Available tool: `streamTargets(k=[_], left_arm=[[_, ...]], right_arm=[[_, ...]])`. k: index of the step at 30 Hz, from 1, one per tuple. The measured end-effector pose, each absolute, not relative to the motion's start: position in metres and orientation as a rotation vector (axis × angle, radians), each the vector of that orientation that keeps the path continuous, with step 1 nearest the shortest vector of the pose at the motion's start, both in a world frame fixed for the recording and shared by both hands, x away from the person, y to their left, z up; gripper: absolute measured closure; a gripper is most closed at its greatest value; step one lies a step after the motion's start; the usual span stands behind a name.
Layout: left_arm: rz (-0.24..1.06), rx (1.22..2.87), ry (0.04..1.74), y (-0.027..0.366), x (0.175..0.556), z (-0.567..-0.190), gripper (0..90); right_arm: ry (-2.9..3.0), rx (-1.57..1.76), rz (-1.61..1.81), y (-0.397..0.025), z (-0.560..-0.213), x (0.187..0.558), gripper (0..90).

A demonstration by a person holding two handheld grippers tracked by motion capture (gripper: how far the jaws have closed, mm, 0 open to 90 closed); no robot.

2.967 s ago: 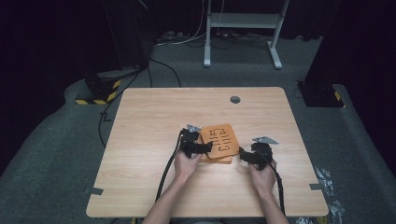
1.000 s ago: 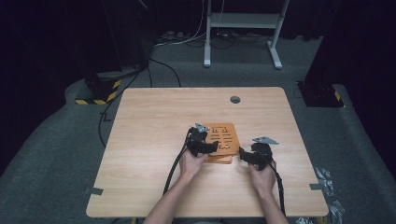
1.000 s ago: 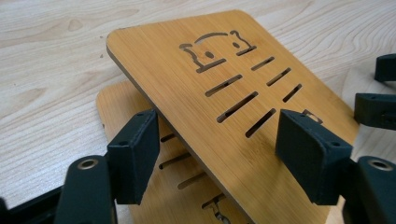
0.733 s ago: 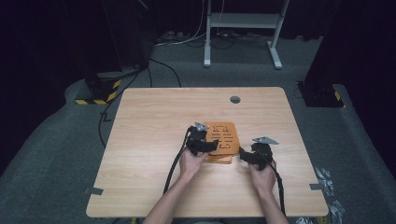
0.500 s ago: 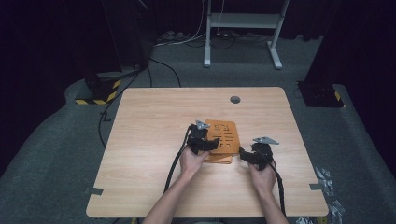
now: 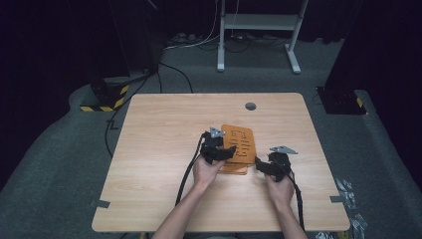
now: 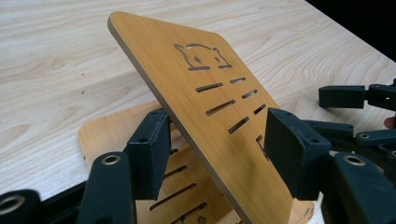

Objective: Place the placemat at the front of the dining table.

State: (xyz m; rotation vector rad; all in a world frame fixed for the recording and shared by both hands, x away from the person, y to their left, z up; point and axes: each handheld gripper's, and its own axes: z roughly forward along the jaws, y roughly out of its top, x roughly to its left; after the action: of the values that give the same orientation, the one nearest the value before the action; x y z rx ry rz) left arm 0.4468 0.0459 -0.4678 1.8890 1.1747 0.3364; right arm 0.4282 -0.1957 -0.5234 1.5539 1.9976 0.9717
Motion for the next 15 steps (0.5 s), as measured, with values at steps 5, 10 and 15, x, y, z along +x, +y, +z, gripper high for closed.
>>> streamTargets(k=[5,10,15], left_arm=[[0.33,1.878,1.17,0.0456,0.4475,-0.4647,44.6],[0.318,1.879,1.16,0.0422,0.4482,-0.4638,47.1],[0.307,1.88,1.157,0.0384,0.4497,-0.4634,48.7]], right_arm=[[1.996,1.547,0.959,-0.1947,-0.5235,0.4281,27.1],[1.997,1.532,0.945,-0.1947,-0.5237,0.428,28.2],[1.999,1.522,0.945,-0.1954,-0.5239,0.4281,28.5]])
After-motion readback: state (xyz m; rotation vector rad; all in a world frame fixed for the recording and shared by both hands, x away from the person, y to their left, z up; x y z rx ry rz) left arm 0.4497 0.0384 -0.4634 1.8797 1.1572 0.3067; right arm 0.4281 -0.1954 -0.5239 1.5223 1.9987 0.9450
